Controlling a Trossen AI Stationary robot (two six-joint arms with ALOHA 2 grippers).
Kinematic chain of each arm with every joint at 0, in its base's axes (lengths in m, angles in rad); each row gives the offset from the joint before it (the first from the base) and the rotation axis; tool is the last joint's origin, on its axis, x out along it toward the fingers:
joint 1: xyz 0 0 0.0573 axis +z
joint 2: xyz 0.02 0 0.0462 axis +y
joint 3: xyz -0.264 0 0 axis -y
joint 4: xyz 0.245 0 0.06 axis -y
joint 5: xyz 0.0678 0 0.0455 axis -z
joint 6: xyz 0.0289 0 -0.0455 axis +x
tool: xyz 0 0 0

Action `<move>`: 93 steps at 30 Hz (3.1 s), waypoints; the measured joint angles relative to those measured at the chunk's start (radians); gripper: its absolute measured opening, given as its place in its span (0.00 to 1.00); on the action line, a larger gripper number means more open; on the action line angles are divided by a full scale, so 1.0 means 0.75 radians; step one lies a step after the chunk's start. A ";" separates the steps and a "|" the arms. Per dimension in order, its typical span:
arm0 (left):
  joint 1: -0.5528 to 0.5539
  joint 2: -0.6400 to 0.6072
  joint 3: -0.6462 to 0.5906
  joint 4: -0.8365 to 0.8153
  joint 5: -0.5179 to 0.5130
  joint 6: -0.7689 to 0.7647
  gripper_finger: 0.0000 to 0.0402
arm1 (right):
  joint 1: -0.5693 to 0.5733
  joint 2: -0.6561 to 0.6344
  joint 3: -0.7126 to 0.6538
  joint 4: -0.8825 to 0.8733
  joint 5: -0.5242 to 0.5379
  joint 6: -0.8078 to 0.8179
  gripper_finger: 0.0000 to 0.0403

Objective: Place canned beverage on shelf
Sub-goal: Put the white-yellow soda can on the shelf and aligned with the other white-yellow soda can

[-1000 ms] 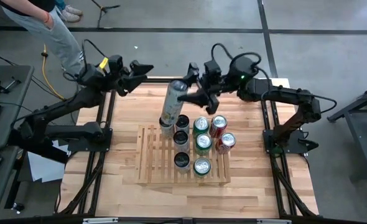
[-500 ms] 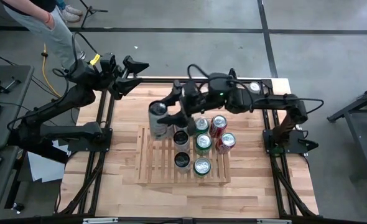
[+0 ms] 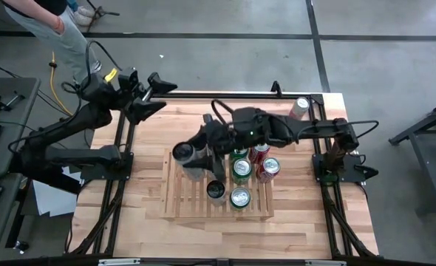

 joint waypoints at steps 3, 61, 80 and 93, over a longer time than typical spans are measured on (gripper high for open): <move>-0.123 -0.028 0.000 0.002 -0.065 -0.020 0.94 | 0.039 -0.002 -0.028 0.014 0.061 -0.039 0.58; -1.298 0.192 0.428 -1.030 -1.333 0.462 0.90 | 0.091 0.034 -0.093 0.386 0.281 -0.010 0.58; -1.225 0.250 0.427 -1.018 -1.228 0.446 0.57 | 0.083 0.034 -0.092 0.391 0.276 -0.028 0.58; -1.241 0.203 0.418 -1.106 -1.372 0.465 0.57 | 0.070 -0.050 -0.090 0.293 0.294 -0.036 0.93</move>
